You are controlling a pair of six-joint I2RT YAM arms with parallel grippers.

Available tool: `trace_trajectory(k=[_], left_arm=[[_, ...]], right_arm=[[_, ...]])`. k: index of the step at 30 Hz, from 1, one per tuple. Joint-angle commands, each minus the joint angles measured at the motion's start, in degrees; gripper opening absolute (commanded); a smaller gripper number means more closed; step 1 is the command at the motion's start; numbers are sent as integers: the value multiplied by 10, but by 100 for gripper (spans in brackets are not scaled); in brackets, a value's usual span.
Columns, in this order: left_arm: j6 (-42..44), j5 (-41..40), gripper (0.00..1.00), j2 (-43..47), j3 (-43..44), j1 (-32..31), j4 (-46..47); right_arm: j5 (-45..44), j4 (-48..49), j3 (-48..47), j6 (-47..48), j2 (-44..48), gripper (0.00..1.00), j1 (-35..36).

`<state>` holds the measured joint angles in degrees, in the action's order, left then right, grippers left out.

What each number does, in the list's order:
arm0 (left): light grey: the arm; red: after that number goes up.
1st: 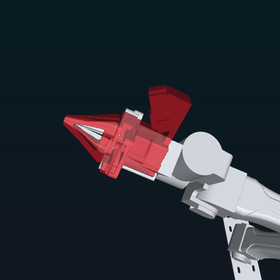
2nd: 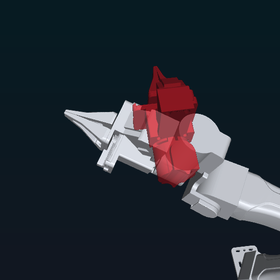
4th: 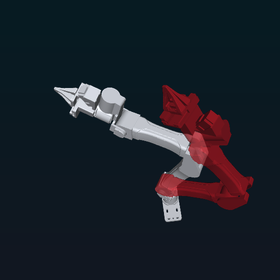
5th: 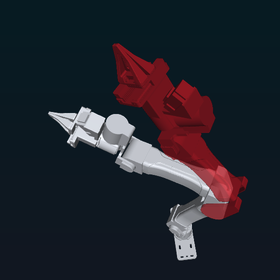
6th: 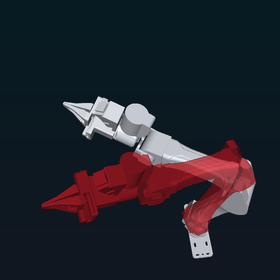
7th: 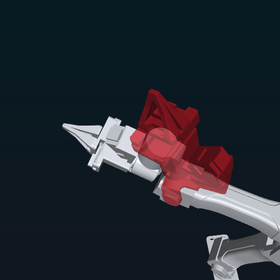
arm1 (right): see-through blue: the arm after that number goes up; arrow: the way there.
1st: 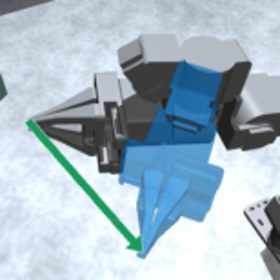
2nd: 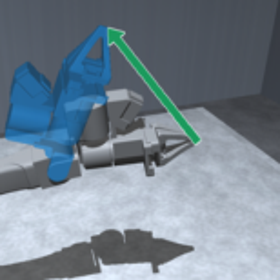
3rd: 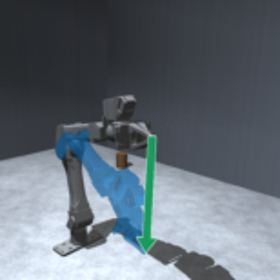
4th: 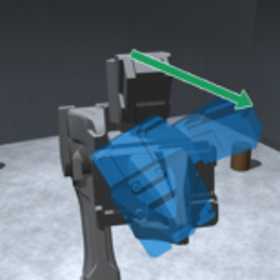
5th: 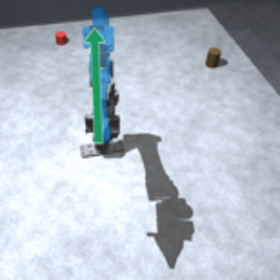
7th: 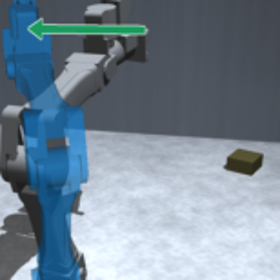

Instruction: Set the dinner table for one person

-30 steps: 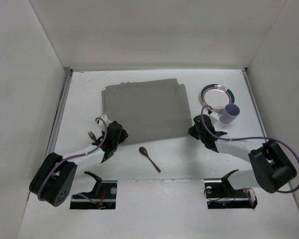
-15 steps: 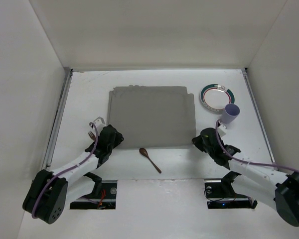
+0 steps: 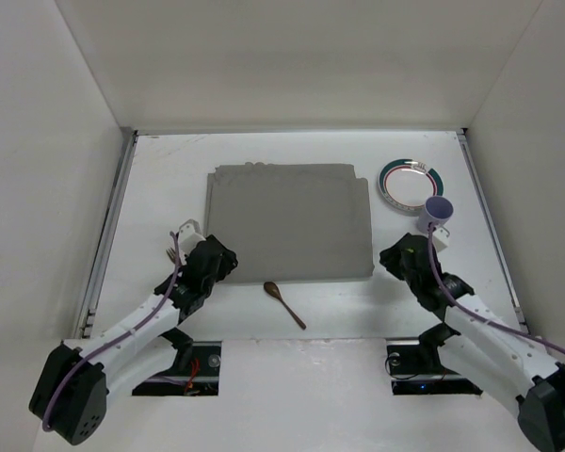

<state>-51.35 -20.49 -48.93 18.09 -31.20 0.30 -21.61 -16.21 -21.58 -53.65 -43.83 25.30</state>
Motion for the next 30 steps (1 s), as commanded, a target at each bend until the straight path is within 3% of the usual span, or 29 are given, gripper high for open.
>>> trace_trajectory(k=[1, 3, 6, 8, 11, 13, 18, 25, 30], left_arm=[[-4, -5, 37, -23, 18, -19, 22], [-3, -5, 37, -37, 19, -29, 40], [21, -10, 31, -47, 41, -58, 73], [59, -12, 23, -56, 56, -84, 124], [116, -12, 13, -79, 76, -116, 195], [139, -13, 10, -90, 79, -128, 227], [151, -17, 13, -102, 40, -110, 293], [163, -18, 26, -131, -7, -91, 379], [152, -17, 29, -144, -24, -83, 400]], right_arm=[[14, 23, -38, 29, -32, 31, 32], [-14, 27, -47, 34, -23, 16, 40], [-33, 9, -100, 80, -13, 16, 35], [-39, -14, -157, 118, -30, 23, 13], [-69, -30, -228, 172, -70, 46, -60], [-93, -27, -255, 201, -101, 54, -120], [-99, 11, -268, 206, -167, 57, -263], [-96, 21, -314, 199, -279, 56, -313], [-61, 28, -315, 187, -336, 53, -317]])
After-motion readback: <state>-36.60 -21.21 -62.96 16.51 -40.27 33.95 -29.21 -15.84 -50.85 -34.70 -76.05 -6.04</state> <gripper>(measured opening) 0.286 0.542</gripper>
